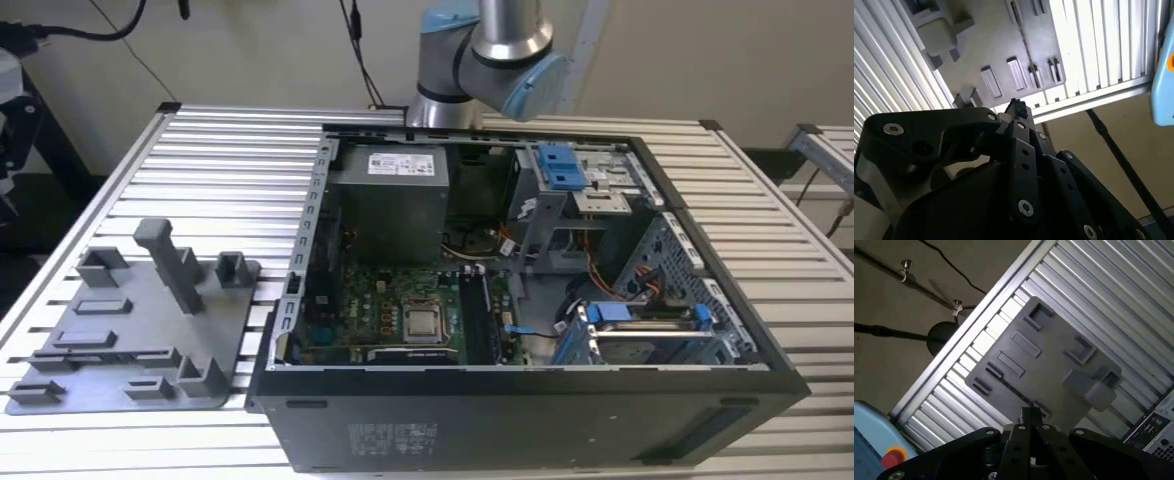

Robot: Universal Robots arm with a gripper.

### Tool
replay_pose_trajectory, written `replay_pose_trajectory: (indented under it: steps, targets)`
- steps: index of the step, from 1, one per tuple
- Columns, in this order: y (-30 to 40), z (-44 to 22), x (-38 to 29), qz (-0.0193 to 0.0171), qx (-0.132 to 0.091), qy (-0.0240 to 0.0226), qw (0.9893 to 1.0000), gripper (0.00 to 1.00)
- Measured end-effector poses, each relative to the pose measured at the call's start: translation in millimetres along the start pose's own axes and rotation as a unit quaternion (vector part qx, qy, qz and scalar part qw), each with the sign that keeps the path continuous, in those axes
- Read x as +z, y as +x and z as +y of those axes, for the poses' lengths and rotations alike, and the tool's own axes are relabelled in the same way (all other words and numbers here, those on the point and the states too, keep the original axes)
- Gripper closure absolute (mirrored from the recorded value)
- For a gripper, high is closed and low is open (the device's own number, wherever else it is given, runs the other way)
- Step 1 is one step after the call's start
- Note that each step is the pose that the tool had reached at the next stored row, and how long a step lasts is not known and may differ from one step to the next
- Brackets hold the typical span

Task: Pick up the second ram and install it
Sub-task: 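Pick up the second ram and move it above second insertion slot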

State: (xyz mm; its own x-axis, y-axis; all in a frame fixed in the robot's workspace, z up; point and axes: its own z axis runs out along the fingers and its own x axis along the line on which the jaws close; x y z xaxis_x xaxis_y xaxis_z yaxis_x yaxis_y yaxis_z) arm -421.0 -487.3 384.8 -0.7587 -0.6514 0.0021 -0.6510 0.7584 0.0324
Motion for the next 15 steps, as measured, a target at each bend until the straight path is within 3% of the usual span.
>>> replay_pose_trajectory:
  steps: [4,8,12,15]
  targets:
    - [-0.1,0.2,0.1,0.0015,-0.034,0.0006,0.9994,0.89]
    - [-0.1,0.3,0.1,0.0032,-0.070,0.0013,0.9975,0.89]
    - [0.0,0.4,0.1,0.0049,-0.105,0.0019,0.9945,0.89]
    - [0.1,0.5,0.5,0.0057,-0.130,0.0022,0.9914,0.89]
